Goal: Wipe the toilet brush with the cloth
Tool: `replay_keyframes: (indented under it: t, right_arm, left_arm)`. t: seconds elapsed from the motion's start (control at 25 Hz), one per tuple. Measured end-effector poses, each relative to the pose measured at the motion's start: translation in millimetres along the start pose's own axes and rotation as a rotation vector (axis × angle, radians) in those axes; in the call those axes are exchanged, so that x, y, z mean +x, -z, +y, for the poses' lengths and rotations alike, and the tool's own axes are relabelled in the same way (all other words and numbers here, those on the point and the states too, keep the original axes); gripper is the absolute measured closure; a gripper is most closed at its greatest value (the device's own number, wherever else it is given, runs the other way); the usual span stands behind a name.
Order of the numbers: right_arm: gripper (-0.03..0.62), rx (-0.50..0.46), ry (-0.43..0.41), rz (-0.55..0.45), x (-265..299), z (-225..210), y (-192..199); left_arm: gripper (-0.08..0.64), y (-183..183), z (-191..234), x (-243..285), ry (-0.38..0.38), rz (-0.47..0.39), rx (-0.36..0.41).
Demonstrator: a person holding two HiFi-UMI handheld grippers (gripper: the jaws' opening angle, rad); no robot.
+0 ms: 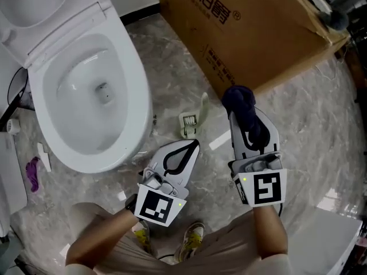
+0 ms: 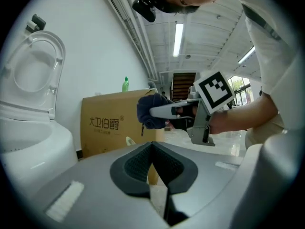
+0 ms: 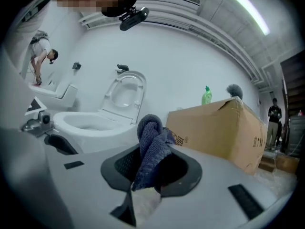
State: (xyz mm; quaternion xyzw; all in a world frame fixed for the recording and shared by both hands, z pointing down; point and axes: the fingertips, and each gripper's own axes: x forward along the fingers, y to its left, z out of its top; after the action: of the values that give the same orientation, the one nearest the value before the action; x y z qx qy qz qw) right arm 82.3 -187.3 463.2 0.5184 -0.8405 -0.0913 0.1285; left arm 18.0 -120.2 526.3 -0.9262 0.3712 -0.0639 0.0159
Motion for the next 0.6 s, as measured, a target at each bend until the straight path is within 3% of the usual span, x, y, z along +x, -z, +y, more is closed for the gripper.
replay_keyframes:
  t: [0.16,0.28,0.48,0.6]
  right_arm:
    - [0.491,-0.142,0.08,0.026,3,-13,12]
    - [0.491,-0.232,0.092,0.025,8,-15,16]
    - [0.491,-0.448,0.079,0.141,9,-5,52]
    - [0.491,-0.555,0.088,0.136,19,-2,52]
  left_arm:
    - [0.56,-8,18,1,-0.067,-0.09,-0.025]
    - [0.56,-3,31,8,-0.131,-0.096,-0.084]
    - [0.56,4,31,18,-0.115,-0.089,-0.039]
    - [0.56,10,31,24,-0.126,-0.094,-0.048]
